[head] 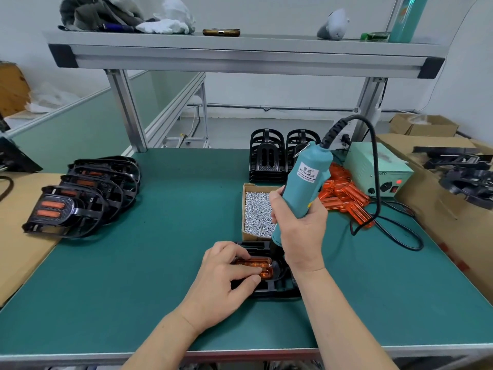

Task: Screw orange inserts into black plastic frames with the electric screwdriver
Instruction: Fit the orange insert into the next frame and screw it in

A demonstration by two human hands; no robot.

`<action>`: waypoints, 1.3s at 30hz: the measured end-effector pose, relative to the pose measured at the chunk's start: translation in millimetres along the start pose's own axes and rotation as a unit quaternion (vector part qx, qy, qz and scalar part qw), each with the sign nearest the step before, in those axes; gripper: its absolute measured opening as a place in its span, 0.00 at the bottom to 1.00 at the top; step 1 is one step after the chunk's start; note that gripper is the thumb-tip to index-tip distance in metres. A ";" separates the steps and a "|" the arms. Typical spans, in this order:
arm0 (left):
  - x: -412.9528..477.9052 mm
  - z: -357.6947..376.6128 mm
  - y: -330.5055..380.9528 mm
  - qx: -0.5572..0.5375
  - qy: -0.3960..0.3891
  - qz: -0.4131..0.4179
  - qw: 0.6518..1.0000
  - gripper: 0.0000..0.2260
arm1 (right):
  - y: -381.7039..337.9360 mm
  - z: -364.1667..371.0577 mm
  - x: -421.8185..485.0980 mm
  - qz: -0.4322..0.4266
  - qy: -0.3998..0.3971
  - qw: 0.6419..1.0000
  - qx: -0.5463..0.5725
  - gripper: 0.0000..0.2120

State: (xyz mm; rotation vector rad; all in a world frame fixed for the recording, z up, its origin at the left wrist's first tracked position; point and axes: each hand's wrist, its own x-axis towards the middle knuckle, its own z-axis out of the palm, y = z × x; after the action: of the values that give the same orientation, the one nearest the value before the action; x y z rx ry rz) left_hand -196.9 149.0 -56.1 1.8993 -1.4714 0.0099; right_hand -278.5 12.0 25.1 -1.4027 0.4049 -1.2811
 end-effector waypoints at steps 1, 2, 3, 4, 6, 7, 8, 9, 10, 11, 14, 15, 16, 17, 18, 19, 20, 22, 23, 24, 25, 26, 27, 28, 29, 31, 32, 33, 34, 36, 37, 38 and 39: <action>0.1 0.0 0.2 0.000 -0.001 -0.001 1.000 0.14 | -0.3 0.2 0.1 0.002 -0.001 1.000 0.003 0.05; 0.2 0.0 0.3 0.001 0.000 -0.001 1.000 0.14 | -0.7 0.4 0.5 0.004 -0.002 1.000 0.007 0.06; 0.2 0.1 0.3 0.000 0.001 -0.002 1.000 0.14 | -1.2 0.1 0.8 0.005 -0.003 1.000 0.012 0.05; 0.0 0.1 0.3 -0.001 0.001 -0.002 1.000 0.14 | -1.5 -0.2 1.4 0.006 -0.002 1.000 0.016 0.05; -0.3 0.2 0.3 -0.002 0.001 -0.003 1.000 0.13 | -1.6 -1.2 2.0 0.010 0.003 1.000 0.026 0.05; -0.3 0.2 0.4 -0.002 0.001 -0.002 1.000 0.13 | -1.3 -1.3 2.1 0.012 0.006 0.999 0.029 0.04; -0.2 0.2 0.5 -0.002 0.000 -0.002 1.000 0.14 | -0.9 -1.2 2.1 0.013 0.008 0.999 0.031 0.05; -0.2 0.2 0.4 -0.002 0.001 -0.002 1.000 0.14 | -0.5 -1.2 2.0 0.014 0.010 0.999 0.030 0.05; -0.1 0.4 0.3 -0.002 0.002 -0.002 1.000 0.14 | -0.1 -1.0 2.0 0.015 0.010 0.999 0.030 0.05; -0.1 0.5 0.2 -0.003 0.002 -0.002 1.000 0.14 | 0.0 -1.1 2.1 0.014 0.009 0.999 0.029 0.05; 0.2 0.9 -0.4 -0.002 0.003 -0.002 1.000 0.14 | 1.1 -1.3 2.4 0.011 0.002 1.000 0.025 0.04; 0.4 1.2 -0.4 -0.001 0.004 -0.002 1.000 0.13 | 1.2 -1.4 2.6 0.012 0.001 1.000 0.026 0.04; 0.4 1.5 -0.4 -0.002 0.005 -0.002 1.000 0.13 | 1.7 -1.3 2.9 0.015 0.001 0.999 0.029 0.04; 0.6 1.8 -0.5 -0.002 0.006 -0.003 1.000 0.13 | 2.3 -1.1 3.4 0.018 0.001 0.999 0.033 0.05; 0.5 2.0 -0.6 -0.002 0.006 -0.004 1.000 0.13 | 3.0 -1.3 3.8 0.022 0.003 0.999 0.036 0.05; 0.3 2.1 -0.6 -0.002 0.006 -0.005 1.000 0.13 | 3.5 -1.4 4.2 0.025 0.004 0.999 0.036 0.07; 0.2 2.2 -0.7 -0.001 0.005 -0.004 1.000 0.13 | 3.9 -1.9 4.6 0.026 0.004 0.999 0.035 0.09; 0.0 2.5 -1.0 0.004 0.001 -0.001 1.000 0.13 | 5.1 -2.8 4.9 0.028 0.000 0.999 0.032 0.12; -0.1 2.5 -1.2 0.006 0.000 -0.001 1.000 0.13 | 5.5 -3.1 4.8 0.029 -0.001 0.999 0.031 0.11; -0.3 2.7 -1.4 0.005 0.001 0.000 1.000 0.13 | 5.7 -3.1 4.9 0.031 0.000 0.999 0.030 0.10; -0.5 2.7 -1.3 0.004 0.001 0.000 1.000 0.12 | 5.6 -2.8 4.7 0.033 0.003 0.999 0.029 0.10; -0.5 2.7 -0.9 0.002 0.002 -0.001 1.000 0.12 | 5.4 -2.5 4.4 0.034 0.007 0.999 0.027 0.10; -0.3 2.6 -0.5 0.001 0.002 -0.003 1.000 0.13 | 5.2 -2.1 4.1 0.036 0.010 0.999 0.026 0.10; -0.3 2.5 0.0 0.000 0.001 -0.003 1.000 0.12 | 4.8 -2.1 3.6 0.038 0.013 0.999 0.025 0.10; -0.2 2.2 0.6 -0.001 0.000 -0.004 1.000 0.13 | 4.1 -1.9 3.3 0.040 0.014 0.999 0.024 0.10; 0.2 1.1 1.4 -0.003 -0.002 -0.005 1.000 0.13 | 2.4 -1.6 2.3 0.037 0.007 0.999 0.022 0.09; 0.4 0.6 1.6 -0.004 -0.004 -0.007 1.000 0.13 | 1.5 -1.8 1.1 0.033 0.001 0.999 0.021 0.08; 0.6 0.1 1.9 -0.006 -0.006 -0.010 1.000 0.13 | 0.1 -2.2 -0.3 0.029 -0.005 0.999 0.021 0.07; 0.7 -0.3 2.0 -0.007 -0.008 -0.012 1.000 0.13 | -1.2 -2.5 -1.7 0.025 -0.010 0.999 0.025 0.08; 1.0 -1.1 2.5 -0.008 -0.009 -0.013 1.000 0.14 | -5.3 -3.8 -3.3 0.024 -0.013 0.999 0.040 0.07; 1.1 -1.5 2.6 -0.010 -0.009 -0.013 1.000 0.13 | -7.9 -4.6 -2.8 0.025 -0.008 0.998 0.055 0.06; 1.3 -1.7 2.6 -0.012 -0.007 -0.012 1.000 0.12 | -10.7 -5.8 -1.0 0.026 -0.004 0.997 0.075 0.06; 1.5 -1.7 2.3 -0.011 -0.006 -0.012 1.000 0.10 | -13.6 -7.3 2.0 0.025 0.000 0.995 0.094 0.05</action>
State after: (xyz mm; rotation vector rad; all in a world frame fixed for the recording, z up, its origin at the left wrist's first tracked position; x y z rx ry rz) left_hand -197.7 148.4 -53.1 1.9013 -1.4509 -0.0283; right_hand -289.6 11.0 36.0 -1.2266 0.3087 -1.2438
